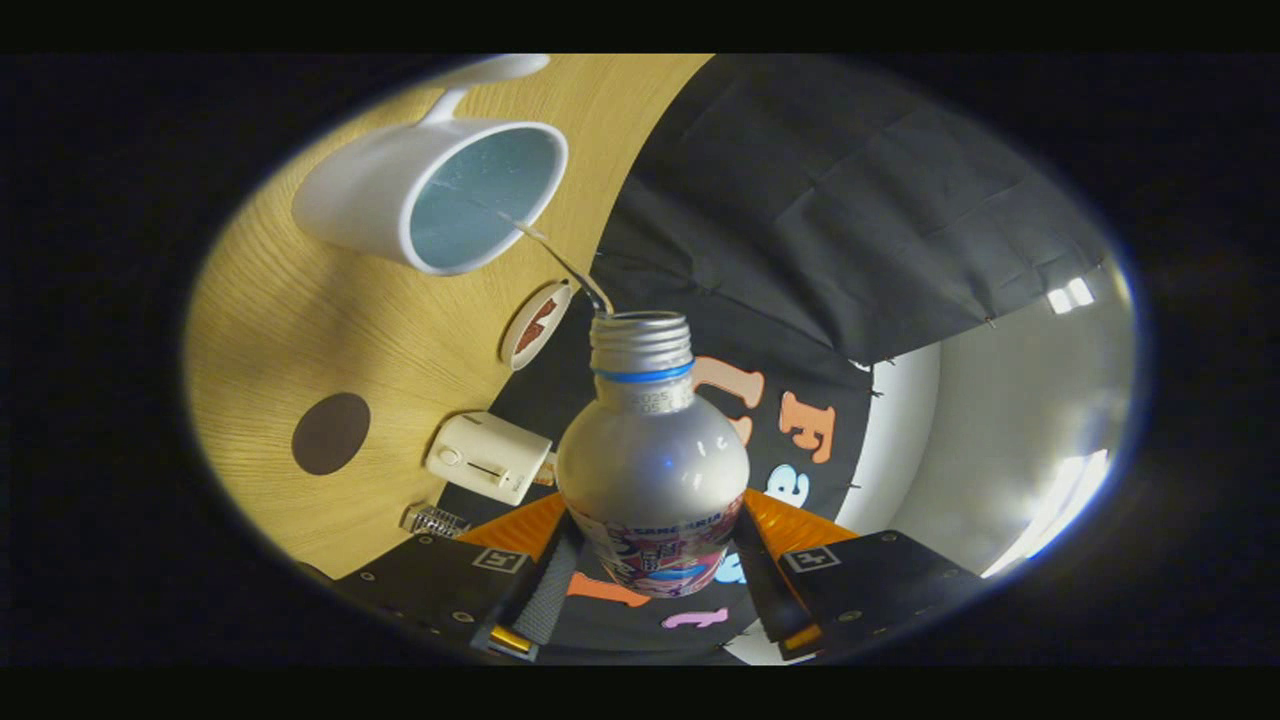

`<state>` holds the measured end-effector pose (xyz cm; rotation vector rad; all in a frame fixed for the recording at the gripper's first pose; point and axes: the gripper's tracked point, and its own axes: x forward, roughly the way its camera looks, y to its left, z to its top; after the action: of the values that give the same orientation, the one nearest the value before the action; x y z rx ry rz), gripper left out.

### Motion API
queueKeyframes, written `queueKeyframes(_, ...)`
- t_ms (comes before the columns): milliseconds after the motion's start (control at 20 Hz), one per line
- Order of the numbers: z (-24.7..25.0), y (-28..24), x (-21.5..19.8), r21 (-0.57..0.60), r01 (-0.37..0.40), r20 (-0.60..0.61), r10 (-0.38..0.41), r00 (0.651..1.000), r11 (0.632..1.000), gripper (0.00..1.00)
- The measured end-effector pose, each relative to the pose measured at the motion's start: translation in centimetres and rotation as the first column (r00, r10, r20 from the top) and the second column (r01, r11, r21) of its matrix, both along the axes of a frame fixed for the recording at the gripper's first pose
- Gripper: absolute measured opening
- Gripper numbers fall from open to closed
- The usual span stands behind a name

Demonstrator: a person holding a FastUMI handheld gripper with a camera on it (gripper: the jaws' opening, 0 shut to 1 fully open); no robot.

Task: Take the bottle from table, then pour the juice into the cup, finally place the bottle on the coaster

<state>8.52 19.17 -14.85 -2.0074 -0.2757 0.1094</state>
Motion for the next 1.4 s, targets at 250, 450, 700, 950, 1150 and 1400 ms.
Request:
queueKeyframes(250,0.3,0.6,0.1,-0.037,-0.029,0.008,0.03,1.0,0.999,0.77)
queueKeyframes(450,0.2,0.7,0.2,-0.041,-0.031,0.018,0.032,0.999,0.999,0.77)
queueKeyframes(700,-0.1,0.9,0.2,-0.049,-0.039,0.006,0.04,0.999,0.998,0.77)
queueKeyframes(950,-0.8,1.4,-0.1,-0.062,-0.056,-0.016,0.055,0.998,0.997,0.77)
queueKeyframes(1150,-1.4,1.4,-0.2,-0.041,-0.059,-0.033,0.058,0.998,0.997,0.77)
queueKeyframes(1400,-4.6,1.1,-1.0,0.097,-0.028,-0.178,0.045,0.983,0.995,0.77)
